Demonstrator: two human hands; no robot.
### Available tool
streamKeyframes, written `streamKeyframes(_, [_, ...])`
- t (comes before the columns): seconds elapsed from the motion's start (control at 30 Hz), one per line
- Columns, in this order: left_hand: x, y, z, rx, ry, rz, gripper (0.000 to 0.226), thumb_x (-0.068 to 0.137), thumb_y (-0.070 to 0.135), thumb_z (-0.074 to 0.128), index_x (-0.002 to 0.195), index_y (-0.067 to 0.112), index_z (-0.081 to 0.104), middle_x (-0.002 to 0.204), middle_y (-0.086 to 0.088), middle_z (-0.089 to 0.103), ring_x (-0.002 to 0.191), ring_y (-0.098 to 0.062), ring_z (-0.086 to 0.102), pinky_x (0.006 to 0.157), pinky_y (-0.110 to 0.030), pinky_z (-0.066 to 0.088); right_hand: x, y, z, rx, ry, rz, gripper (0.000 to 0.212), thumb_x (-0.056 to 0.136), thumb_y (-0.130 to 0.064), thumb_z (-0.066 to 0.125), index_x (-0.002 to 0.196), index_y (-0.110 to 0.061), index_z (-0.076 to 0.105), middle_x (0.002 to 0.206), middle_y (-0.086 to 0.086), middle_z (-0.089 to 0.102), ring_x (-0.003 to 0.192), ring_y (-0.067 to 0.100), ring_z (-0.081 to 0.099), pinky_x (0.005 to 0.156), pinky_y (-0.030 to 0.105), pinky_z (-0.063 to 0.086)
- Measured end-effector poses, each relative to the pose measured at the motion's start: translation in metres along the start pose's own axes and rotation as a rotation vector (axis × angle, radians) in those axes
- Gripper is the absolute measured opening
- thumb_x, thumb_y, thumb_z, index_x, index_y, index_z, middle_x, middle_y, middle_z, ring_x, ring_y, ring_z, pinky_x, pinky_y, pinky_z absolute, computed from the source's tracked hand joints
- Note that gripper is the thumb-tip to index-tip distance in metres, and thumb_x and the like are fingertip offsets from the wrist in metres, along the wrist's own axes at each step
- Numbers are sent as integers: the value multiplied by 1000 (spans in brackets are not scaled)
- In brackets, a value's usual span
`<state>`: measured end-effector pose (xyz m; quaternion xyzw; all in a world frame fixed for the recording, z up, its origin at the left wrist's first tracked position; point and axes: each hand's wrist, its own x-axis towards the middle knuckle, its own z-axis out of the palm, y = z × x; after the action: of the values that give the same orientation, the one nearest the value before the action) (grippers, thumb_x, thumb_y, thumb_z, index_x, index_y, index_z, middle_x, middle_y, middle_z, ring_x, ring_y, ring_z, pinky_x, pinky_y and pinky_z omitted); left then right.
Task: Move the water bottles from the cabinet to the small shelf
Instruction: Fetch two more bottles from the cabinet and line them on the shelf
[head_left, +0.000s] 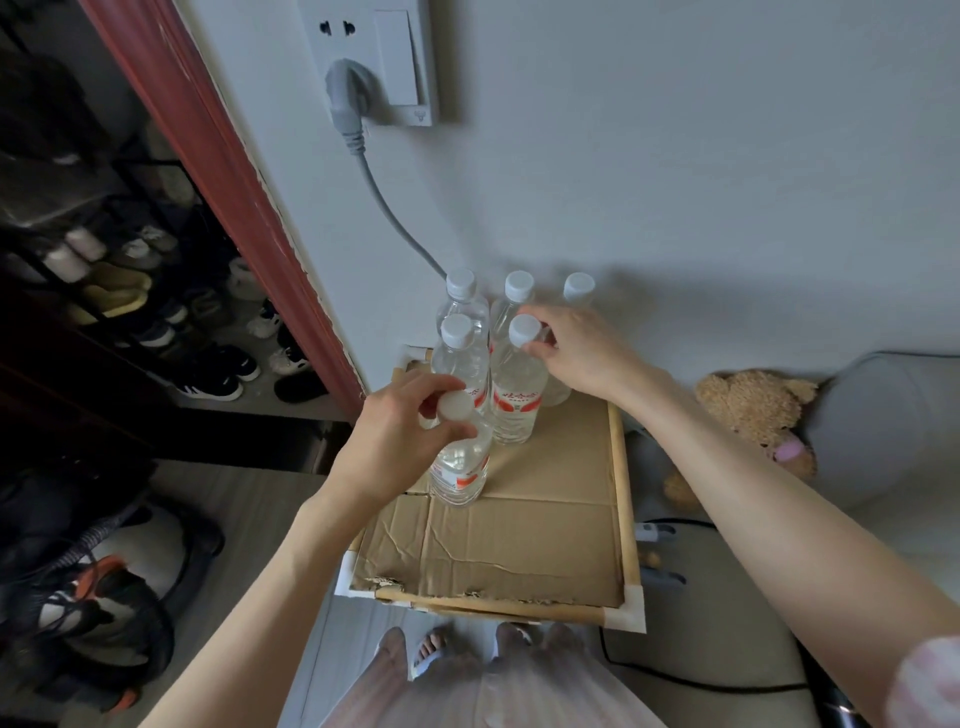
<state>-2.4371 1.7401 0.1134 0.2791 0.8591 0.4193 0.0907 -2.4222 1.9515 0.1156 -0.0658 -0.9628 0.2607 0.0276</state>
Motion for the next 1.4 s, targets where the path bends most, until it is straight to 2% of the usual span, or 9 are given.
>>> streamKeyframes(0.2, [4,15,15,-2,51,24,38,66,26,79,100,18,66,86,3,64,78,-8,57,73,-9,42,2,-3,5,40,38,-1,17,84,-18,60,100,-13,59,87,8,63,83,28,58,76,38,46])
streamKeyframes(0.33, [14,29,26,-53,36,-7,37,64,28,80,97,19,67,87,3,67,78,-9,60,73,-13,45,-13,9,-6,397,-27,151,46,85,-22,62,128,-21,48,115,9,62,98,21,61,91,37,47])
streamKeyframes(0.47, [23,46,44,-47,-126,29,39,67,21,78,103,16,66,92,0,67,82,-14,59,71,-6,39,-60,35,-15,415,-11,225,33,89,-13,53,121,-18,56,113,-1,65,95,7,60,84,15,44])
streamKeyframes(0.6, [33,56,58,-59,-274,163,42,68,12,76,109,19,65,99,-1,60,87,-13,59,80,-11,43,-86,41,-11,539,-123,175,37,84,-12,61,120,-21,55,108,-5,64,97,2,58,86,17,46])
streamKeyframes(0.8, [36,48,41,-165,-232,118,31,72,3,72,101,9,64,88,7,64,81,6,61,74,-4,44,-87,28,-2,458,-16,69,54,79,-22,68,129,-21,48,117,-13,54,101,2,52,84,3,38])
streamKeyframes(0.9, [40,36,35,-19,-53,229,17,82,9,63,98,11,67,91,1,66,81,-1,59,74,-12,46,-81,20,2,346,79,0,50,77,-25,69,123,-16,54,118,-2,61,102,9,56,90,17,42])
streamKeyframes(1.03, [55,18,37,282,9,395,32,84,11,51,114,6,59,118,-11,60,110,-28,54,88,-38,48,-73,17,3,215,79,-69,42,78,-25,68,117,-13,57,116,6,62,96,19,59,89,33,45])
streamKeyframes(1.13, [57,12,40,371,-14,410,36,85,3,53,121,4,53,127,-12,55,112,-32,55,83,-47,51,-65,25,-7,168,63,-41,34,84,-22,62,116,-10,56,112,7,60,89,12,51,81,22,38])
streamKeyframes(1.4, [64,15,41,435,66,444,25,78,23,58,89,2,66,94,-13,69,84,-32,64,78,-33,42,-56,47,-27,109,13,45,25,90,-15,52,115,-11,52,105,7,59,84,23,59,74,30,41])
